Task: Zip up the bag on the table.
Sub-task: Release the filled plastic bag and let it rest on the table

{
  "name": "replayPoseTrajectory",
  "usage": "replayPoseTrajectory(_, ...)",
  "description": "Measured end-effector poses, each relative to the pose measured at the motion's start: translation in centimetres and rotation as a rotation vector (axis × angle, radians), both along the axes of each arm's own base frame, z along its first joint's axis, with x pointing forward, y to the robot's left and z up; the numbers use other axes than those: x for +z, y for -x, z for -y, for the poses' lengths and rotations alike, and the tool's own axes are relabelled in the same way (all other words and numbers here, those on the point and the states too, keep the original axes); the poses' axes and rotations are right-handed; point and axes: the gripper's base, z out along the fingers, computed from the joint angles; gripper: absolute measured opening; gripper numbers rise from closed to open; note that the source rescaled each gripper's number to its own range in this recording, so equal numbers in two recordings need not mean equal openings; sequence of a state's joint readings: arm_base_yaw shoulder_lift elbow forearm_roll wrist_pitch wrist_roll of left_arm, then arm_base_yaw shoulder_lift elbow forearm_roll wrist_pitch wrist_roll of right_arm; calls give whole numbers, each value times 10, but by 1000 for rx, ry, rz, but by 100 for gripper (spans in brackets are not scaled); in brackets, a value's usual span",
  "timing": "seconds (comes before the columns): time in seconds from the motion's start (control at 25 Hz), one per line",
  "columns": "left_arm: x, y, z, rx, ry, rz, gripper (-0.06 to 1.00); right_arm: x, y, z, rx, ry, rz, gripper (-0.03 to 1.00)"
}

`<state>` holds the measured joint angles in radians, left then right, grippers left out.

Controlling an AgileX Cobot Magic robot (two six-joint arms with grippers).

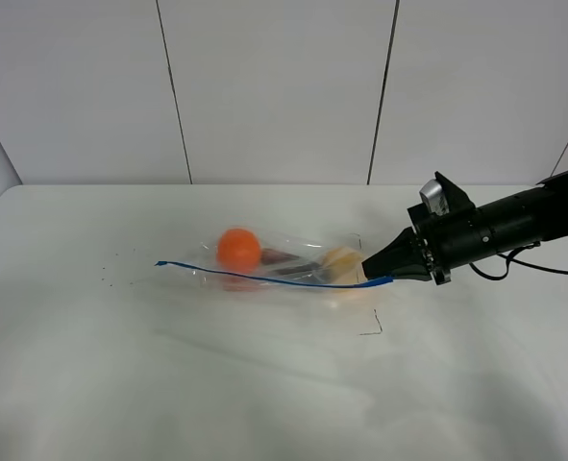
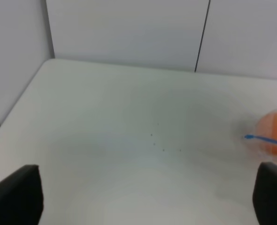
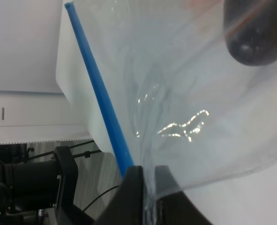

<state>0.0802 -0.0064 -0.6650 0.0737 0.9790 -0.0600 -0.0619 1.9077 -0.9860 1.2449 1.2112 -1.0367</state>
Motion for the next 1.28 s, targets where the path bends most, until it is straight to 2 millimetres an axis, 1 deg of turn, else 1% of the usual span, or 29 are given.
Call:
replayPoseTrajectory(0.28, -38, -17, -1, -6, 24, -180, 100, 0, 0, 0, 0, 0, 0, 0)
replayPoseTrajectory(0.44, -49, -21, -1, -6, 30, -230, 100, 0, 0, 0, 0, 0, 0, 0)
replayPoseTrajectory(1.28, -51, -22, -2, 0, 18, -240, 100, 0, 0, 0, 0, 0, 0, 0)
